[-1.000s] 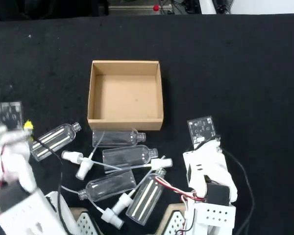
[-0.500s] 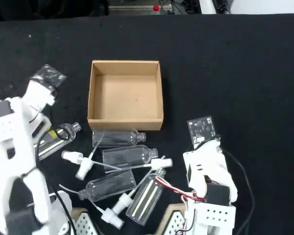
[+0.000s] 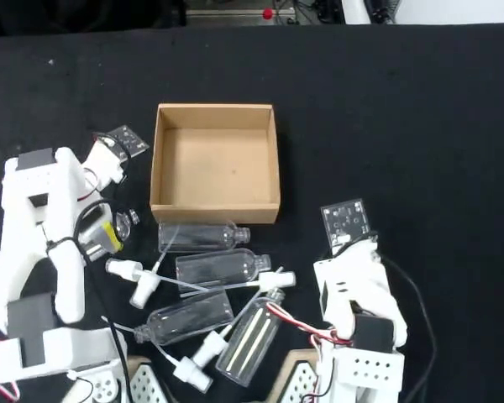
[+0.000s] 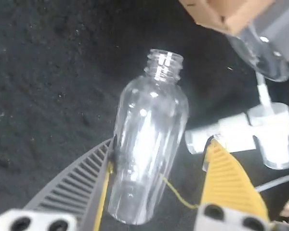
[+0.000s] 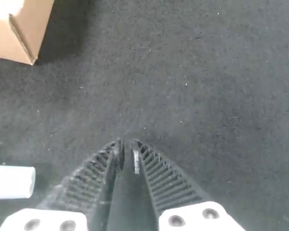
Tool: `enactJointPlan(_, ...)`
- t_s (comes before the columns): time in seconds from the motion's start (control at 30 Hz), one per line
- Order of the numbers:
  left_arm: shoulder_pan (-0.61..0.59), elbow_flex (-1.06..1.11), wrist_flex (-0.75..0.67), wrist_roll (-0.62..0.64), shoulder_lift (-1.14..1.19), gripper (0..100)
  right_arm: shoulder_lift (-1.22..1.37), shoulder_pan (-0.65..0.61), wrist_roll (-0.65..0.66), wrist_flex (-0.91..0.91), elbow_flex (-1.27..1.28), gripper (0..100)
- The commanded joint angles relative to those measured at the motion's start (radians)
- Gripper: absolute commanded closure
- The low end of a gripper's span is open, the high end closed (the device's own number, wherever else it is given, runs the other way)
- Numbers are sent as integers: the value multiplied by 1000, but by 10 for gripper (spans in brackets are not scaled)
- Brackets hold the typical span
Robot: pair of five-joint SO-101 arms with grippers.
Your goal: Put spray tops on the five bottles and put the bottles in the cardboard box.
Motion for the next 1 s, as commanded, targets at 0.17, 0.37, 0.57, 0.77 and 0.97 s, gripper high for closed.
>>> enactJointPlan(0.17,-31,-58,-155,-8,51,716,-82,11,8,9,-4,982)
enactJointPlan(0.37,-41,-56,-189,-9,123,716,-82,11,8,9,-4,983)
enactJointPlan(0.57,-62,-58,-181,-58,150,717,-82,14,8,9,-4,983)
enactJointPlan(0.77,-139,-58,-190,-57,157,717,-82,14,8,9,-4,983)
enactJointPlan(0.97,-147,-58,-190,-55,150,722,-82,12,8,9,-4,983)
